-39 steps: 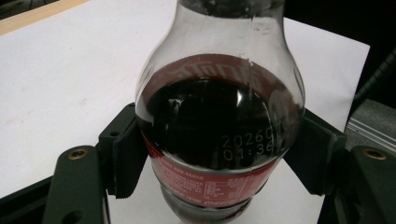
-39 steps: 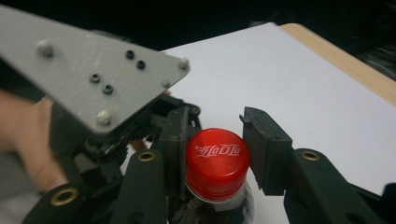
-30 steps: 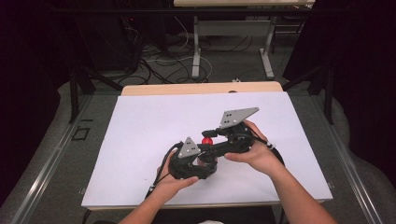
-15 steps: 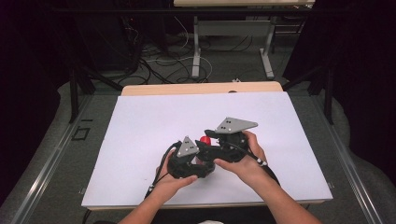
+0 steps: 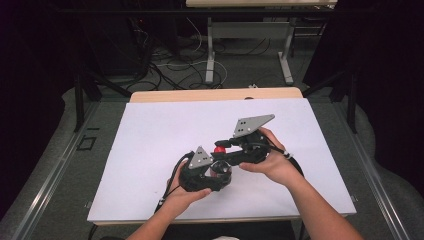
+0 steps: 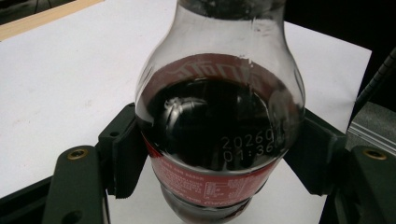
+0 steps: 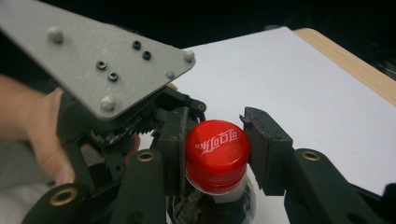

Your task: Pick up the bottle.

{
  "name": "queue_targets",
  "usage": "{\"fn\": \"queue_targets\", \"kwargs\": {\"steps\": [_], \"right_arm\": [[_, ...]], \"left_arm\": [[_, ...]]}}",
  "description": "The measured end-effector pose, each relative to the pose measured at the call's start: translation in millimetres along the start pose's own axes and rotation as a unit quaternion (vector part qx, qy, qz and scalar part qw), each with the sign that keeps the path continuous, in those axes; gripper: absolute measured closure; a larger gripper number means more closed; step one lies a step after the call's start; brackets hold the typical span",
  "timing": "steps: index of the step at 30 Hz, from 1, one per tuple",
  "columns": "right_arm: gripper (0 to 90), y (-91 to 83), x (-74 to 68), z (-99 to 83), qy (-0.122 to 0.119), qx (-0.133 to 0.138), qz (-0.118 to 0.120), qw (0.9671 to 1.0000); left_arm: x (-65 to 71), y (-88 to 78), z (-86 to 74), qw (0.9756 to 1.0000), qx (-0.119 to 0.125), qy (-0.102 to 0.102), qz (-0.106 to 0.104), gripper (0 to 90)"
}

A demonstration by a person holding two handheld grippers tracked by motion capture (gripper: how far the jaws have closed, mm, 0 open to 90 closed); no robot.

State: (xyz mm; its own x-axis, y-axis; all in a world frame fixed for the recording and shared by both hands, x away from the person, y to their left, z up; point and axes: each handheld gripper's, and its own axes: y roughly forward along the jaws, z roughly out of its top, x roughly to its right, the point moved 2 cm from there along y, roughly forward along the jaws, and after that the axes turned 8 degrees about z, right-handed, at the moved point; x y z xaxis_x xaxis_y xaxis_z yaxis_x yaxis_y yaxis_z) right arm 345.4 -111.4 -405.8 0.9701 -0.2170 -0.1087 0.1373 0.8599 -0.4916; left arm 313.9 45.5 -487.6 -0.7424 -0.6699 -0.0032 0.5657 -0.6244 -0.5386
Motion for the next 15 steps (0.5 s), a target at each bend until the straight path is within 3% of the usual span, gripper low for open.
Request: {"fn": "queue_targets", "kwargs": {"steps": [1,2,4,6,10,12,15], "right_arm": [[61.0,0.0,0.0,0.0,0.000,0.000,0.000,1.0000],[61.0,-1.6,3.6,0.8,-0.014,-0.004,0.019,0.9997],[61.0,-2.4,5.5,1.4,-0.017,-0.004,0.029,0.9994],[60.9,-1.7,5.9,1.4,-0.019,0.002,0.029,0.9994],[54.3,-0.9,1.1,1.5,-0.003,0.006,-0.005,1.0000],[49.7,-1.8,-3.0,2.3,-0.003,0.023,-0.032,0.9992],[48.8,-6.0,-9.3,3.2,0.016,0.038,-0.052,0.9978]], "left_arm": [[0.2,-0.1,0.3,1.0000,0.001,0.000,0.000,30.1],[0.7,-0.3,0.8,1.0000,0.004,-0.002,-0.003,30.1],[0.2,-0.8,1.4,1.0000,0.004,-0.002,0.000,30.1],[-0.1,-0.8,1.3,1.0000,0.004,-0.001,0.001,30.1],[-2.7,-1.0,0.7,1.0000,0.001,-0.002,0.003,30.1],[-4.2,-1.5,0.1,1.0000,-0.004,-0.004,0.007,30.1],[-6.3,-1.6,0.2,0.9999,-0.003,-0.003,0.010,30.1]]}}
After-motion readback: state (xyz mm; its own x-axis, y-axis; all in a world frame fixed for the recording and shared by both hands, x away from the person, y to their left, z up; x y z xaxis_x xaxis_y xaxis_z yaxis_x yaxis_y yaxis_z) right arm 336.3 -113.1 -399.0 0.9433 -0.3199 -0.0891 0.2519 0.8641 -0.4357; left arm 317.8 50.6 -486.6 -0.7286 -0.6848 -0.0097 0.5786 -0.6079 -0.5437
